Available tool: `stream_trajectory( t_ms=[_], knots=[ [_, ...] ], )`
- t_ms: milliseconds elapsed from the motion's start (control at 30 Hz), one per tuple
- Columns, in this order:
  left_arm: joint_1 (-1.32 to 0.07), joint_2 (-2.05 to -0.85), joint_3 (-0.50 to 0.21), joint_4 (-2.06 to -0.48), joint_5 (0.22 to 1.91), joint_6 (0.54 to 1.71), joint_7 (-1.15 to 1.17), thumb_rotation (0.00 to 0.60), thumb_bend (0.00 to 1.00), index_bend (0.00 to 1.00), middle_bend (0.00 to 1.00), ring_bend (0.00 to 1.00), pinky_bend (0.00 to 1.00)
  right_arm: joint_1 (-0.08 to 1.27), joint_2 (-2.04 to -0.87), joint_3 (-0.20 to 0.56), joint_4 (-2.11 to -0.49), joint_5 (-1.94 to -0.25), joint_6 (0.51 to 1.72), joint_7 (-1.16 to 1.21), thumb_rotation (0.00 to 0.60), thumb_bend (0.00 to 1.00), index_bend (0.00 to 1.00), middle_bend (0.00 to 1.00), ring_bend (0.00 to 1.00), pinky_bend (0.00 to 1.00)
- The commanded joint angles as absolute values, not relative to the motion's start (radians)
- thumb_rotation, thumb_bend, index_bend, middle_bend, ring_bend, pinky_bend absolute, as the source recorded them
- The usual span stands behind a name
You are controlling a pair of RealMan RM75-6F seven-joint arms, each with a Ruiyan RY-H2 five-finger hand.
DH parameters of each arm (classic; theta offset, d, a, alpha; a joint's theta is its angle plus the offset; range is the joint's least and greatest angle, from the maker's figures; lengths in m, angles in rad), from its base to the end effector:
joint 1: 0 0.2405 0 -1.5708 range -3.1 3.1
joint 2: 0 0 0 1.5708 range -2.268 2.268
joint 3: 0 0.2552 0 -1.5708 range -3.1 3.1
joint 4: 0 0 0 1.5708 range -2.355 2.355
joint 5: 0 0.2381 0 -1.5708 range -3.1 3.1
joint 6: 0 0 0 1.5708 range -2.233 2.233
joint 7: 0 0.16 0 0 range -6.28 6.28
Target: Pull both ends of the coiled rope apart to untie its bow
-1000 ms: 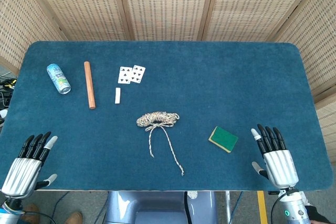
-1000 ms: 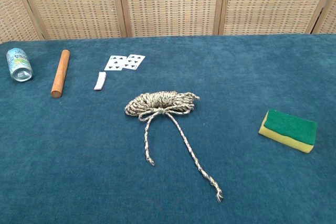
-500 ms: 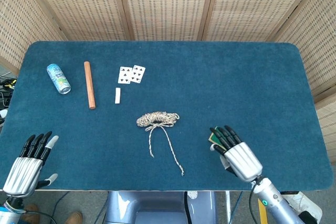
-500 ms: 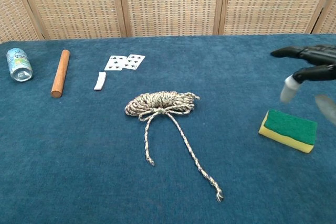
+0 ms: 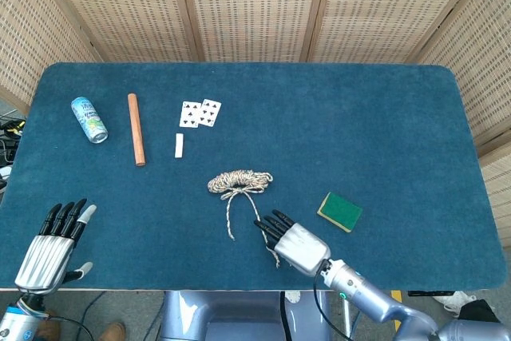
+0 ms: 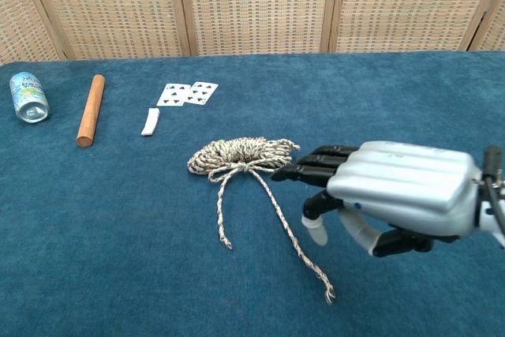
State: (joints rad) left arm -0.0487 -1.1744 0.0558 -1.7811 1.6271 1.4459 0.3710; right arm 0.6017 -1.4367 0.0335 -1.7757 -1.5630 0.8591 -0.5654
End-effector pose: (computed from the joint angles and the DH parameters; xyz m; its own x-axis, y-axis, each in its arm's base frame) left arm -0.2703 0.1576 0.0760 0.5373 0.1241 0.8342 0.8414 -0.1473 -0.5200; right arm -0.1139 -0.2387 -0.0630 0.7021 -0.1617 0.6934 -0.5290 -0.7703 0.3560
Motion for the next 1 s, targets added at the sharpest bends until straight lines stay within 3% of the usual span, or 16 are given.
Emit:
stream_trajectory(
  t_ms=[33, 400, 1000],
  knots=[
    [-0.05, -1.175, 0.055, -1.781, 1.625, 1.445, 0.372, 0.6, 0.0, 0.0, 0.0, 0.0, 0.0, 0.629, -1.487, 0.051, -1.766, -1.514, 0.83, -0.617, 0.6, 0.95, 0.45, 0.0, 0.0, 0.0],
    [-0.052, -1.176, 0.059, -1.78, 1.625, 1.445, 0.371, 0.6, 0.0, 0.0, 0.0, 0.0, 0.0, 0.658, -1.594, 0.039, -1.716, -1.393, 0.82, -0.743, 0.6, 0.96, 0.45, 0.0, 0.0, 0.0],
    [-0.055, -1.179, 0.061, -1.782, 1.618, 1.443, 0.377, 0.6, 0.0, 0.0, 0.0, 0.0, 0.0, 0.656, -1.621, -0.018, -1.666, -1.346, 0.861, -0.79, 0.6, 0.99, 0.45, 0.0, 0.0, 0.0]
  ],
)
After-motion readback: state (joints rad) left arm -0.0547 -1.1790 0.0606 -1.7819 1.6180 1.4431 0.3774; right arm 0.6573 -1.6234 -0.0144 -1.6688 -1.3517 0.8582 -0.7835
